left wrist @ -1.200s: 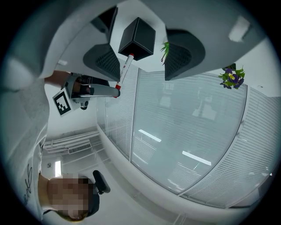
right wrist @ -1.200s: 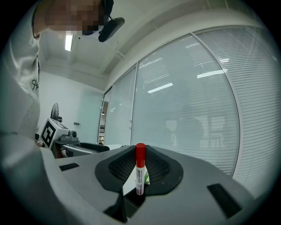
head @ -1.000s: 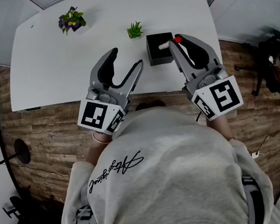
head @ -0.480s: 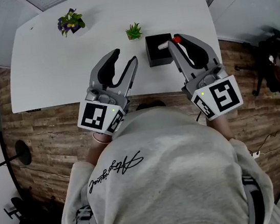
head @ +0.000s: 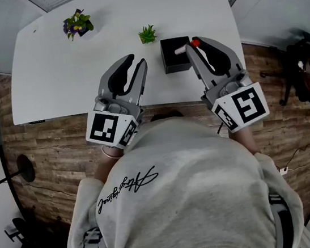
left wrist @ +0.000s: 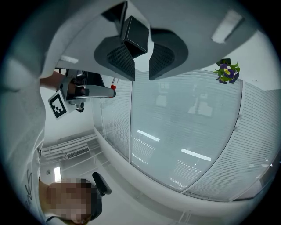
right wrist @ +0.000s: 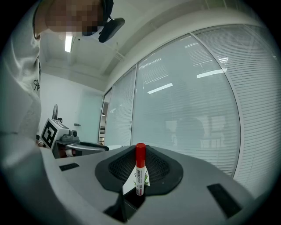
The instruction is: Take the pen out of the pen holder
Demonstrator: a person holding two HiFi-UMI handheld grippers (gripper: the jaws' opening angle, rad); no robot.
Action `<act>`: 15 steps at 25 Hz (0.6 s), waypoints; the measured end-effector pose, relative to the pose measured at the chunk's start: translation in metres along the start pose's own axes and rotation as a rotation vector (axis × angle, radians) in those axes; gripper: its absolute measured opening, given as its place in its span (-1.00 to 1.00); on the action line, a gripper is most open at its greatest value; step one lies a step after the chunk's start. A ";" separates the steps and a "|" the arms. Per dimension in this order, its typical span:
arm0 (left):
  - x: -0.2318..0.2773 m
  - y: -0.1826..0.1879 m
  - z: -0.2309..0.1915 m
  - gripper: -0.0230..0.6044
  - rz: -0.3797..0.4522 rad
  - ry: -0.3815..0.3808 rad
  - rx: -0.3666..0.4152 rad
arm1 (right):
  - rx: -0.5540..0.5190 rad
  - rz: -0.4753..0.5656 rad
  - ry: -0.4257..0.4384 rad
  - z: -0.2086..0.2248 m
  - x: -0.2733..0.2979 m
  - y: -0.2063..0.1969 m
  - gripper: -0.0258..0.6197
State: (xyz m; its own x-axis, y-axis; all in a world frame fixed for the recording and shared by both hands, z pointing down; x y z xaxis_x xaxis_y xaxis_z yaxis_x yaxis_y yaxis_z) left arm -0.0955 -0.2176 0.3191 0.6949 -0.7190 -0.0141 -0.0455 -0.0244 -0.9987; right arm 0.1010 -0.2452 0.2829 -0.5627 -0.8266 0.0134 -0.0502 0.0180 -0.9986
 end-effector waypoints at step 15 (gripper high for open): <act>0.001 0.002 -0.002 -0.81 0.001 0.034 0.006 | 0.008 0.009 0.004 0.004 0.003 0.000 -0.73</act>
State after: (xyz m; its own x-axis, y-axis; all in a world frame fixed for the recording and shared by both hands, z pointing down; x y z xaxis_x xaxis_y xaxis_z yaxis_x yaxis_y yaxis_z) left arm -0.0960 -0.2196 0.3176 0.6700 -0.7422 -0.0135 -0.0419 -0.0197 -0.9989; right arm 0.1028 -0.2497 0.2825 -0.5664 -0.8241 0.0050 -0.0387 0.0206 -0.9990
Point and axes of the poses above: the fingertips, and each gripper's own axes: x forward along the fingers, z to its right, y out of its top, the point moved 7 cm from there along -x, backward along the fingers, and after that the axes turned 10 degrees about -y, right-handed, at the moved point
